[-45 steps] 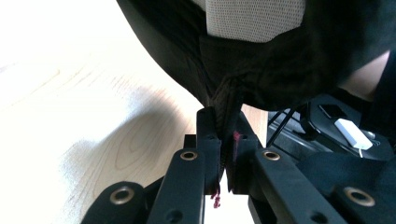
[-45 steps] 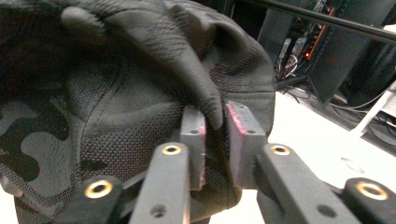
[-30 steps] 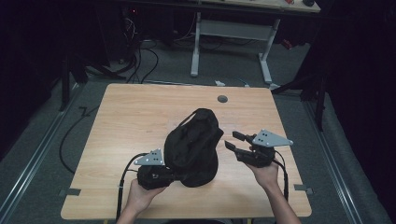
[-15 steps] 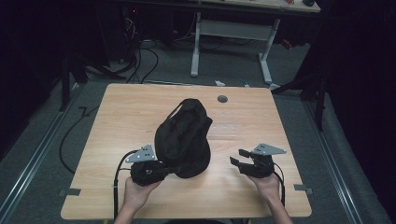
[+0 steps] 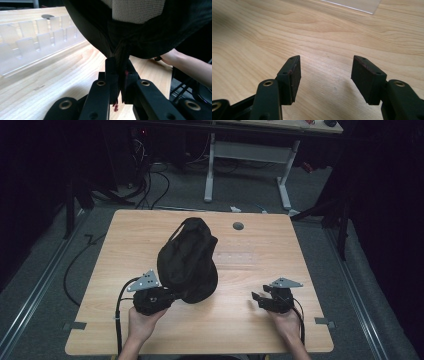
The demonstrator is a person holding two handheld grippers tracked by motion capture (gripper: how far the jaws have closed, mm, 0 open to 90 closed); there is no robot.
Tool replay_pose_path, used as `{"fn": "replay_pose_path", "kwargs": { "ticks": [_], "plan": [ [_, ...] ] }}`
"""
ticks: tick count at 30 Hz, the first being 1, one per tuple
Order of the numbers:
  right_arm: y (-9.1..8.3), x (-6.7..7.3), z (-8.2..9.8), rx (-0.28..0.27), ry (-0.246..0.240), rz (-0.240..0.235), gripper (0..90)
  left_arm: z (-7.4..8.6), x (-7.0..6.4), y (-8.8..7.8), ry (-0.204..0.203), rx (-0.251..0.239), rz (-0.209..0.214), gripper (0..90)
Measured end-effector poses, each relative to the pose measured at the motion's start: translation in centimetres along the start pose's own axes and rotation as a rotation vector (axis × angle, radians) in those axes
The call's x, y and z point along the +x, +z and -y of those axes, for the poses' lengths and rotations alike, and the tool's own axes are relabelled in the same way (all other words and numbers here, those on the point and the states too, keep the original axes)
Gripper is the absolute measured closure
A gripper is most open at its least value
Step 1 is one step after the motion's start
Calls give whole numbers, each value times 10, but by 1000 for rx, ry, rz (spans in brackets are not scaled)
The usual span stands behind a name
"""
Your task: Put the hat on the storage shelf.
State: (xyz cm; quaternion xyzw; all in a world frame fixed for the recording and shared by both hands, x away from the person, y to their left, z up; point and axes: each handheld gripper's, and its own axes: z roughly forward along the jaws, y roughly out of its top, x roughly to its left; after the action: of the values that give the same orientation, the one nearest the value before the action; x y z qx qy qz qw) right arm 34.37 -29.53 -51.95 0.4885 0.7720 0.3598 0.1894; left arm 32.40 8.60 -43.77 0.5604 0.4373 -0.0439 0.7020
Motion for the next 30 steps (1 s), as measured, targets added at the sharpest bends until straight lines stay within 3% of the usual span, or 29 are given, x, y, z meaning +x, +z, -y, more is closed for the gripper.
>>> {"fn": "replay_pose_path", "kwargs": {
  "ticks": [6, 9, 20, 30],
  "plan": [
    [4, 1, 6, -9, -14, 56, 402, -10, 3, -2, 18, -24, -24, 859],
    [6, 3, 9, 18, -24, 93, 389, -15, 5, -3, 25, -41, -36, 859],
    [7, 2, 9, 21, -16, 95, 368, -40, 12, 0, 28, -110, -85, 859],
    [6, 3, 10, 22, -16, 96, 358, -62, 16, 12, 77, -161, -137, 859]
  ]
}}
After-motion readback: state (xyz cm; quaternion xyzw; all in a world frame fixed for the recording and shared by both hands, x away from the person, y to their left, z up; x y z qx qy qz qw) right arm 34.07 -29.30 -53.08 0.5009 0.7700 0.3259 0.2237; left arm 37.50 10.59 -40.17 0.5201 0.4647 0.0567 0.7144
